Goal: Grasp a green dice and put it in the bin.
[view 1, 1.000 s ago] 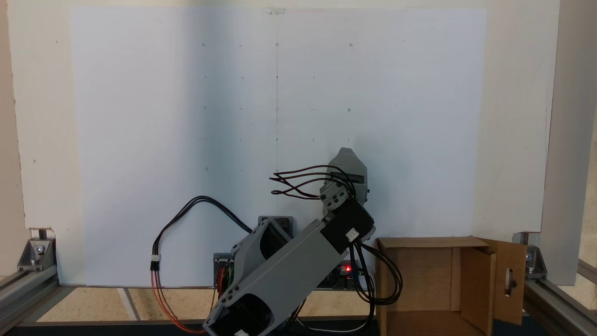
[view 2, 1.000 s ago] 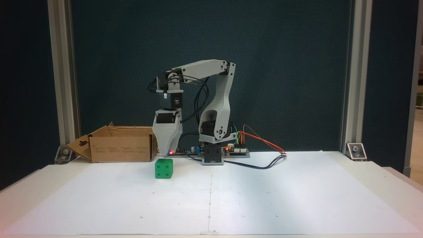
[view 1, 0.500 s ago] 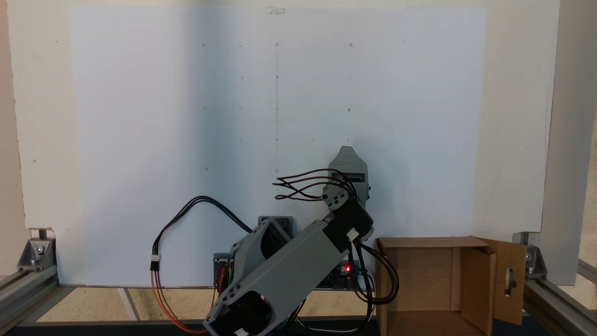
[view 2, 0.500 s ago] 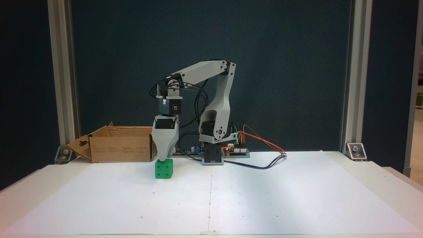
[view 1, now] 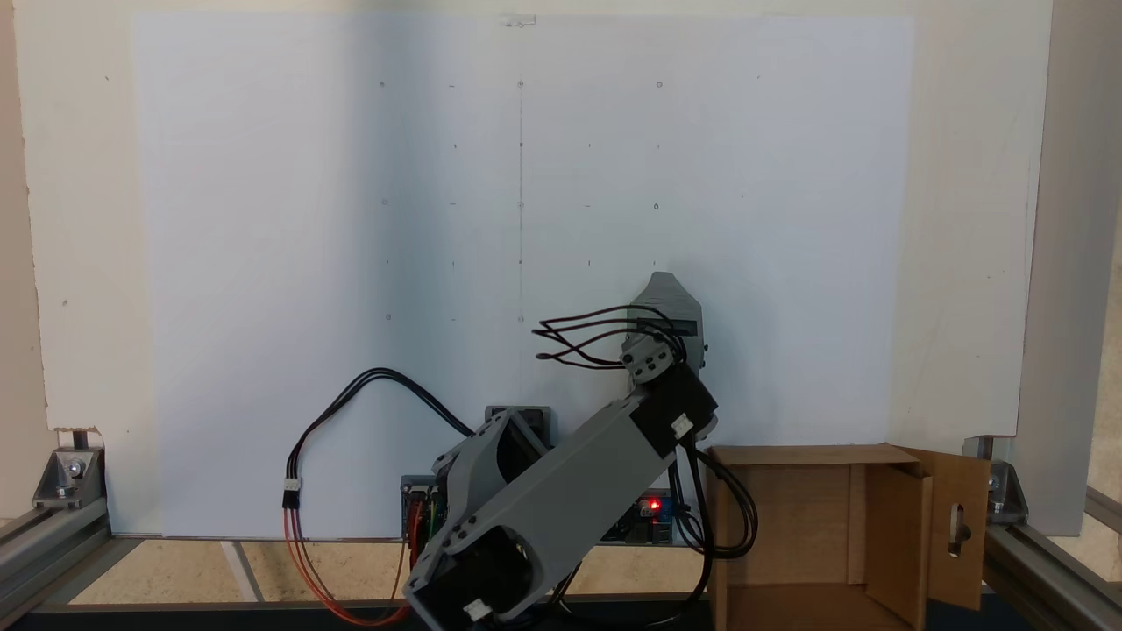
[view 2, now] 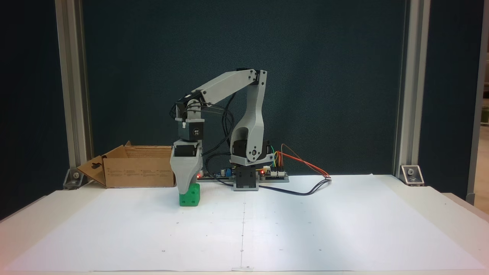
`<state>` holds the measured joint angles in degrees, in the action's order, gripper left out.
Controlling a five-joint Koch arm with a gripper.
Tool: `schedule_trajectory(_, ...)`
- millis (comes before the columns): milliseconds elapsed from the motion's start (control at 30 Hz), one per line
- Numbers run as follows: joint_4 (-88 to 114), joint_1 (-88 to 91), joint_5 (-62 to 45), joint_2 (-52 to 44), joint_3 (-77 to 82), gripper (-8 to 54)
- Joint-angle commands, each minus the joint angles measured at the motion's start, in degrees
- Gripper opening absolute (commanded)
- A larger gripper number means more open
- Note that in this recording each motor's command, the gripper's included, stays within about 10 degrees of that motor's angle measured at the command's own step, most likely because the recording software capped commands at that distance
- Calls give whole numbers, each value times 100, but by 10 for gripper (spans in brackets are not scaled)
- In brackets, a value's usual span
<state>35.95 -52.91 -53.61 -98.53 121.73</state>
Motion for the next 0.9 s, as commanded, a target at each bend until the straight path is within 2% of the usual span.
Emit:
schedule_trajectory(0,-88,0,-527,-9,-35,452)
schedule_trajectory(867,-545,123,-501,246,97,422)
